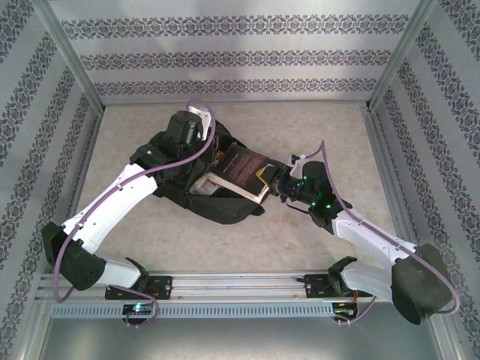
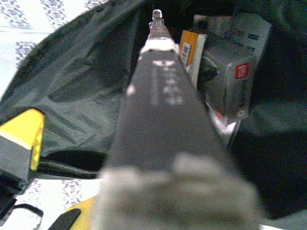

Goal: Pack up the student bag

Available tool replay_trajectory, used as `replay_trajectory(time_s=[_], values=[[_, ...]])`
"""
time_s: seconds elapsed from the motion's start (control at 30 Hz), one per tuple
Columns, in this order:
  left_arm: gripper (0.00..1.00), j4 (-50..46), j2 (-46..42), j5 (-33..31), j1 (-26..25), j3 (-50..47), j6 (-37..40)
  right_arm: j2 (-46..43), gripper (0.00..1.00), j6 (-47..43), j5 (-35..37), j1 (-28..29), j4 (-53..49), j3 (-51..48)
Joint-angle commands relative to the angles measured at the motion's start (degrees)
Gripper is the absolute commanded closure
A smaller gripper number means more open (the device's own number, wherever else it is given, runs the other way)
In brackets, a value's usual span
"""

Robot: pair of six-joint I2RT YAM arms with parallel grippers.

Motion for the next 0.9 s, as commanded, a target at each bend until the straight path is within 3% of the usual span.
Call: replay_trajectory(time_s=[0.0, 0.17, 0.53, 0.87], values=[[1.00, 4.46, -3.01, 0.16, 0.32, 1.57, 1.32, -0.20, 1.00, 5.43, -0.89, 0.55, 10.51, 3.09], [1.00, 4.90, -3.42, 0.55, 0.28, 1.07, 1.01, 0.90, 1.00, 6.24, 0.72, 1.06, 10.43, 5.41], [1.00, 6.32, -4.19, 0.87, 0.32, 3.73, 0.26, 13.59, 1.00, 5.40, 5.45, 5.97, 14.78, 8.19], [1.00, 5.70, -5.61, -0.50, 0.41, 4.64, 2.02, 18.33, 1.00, 0.43, 8.47, 8.45, 6.98, 8.32]])
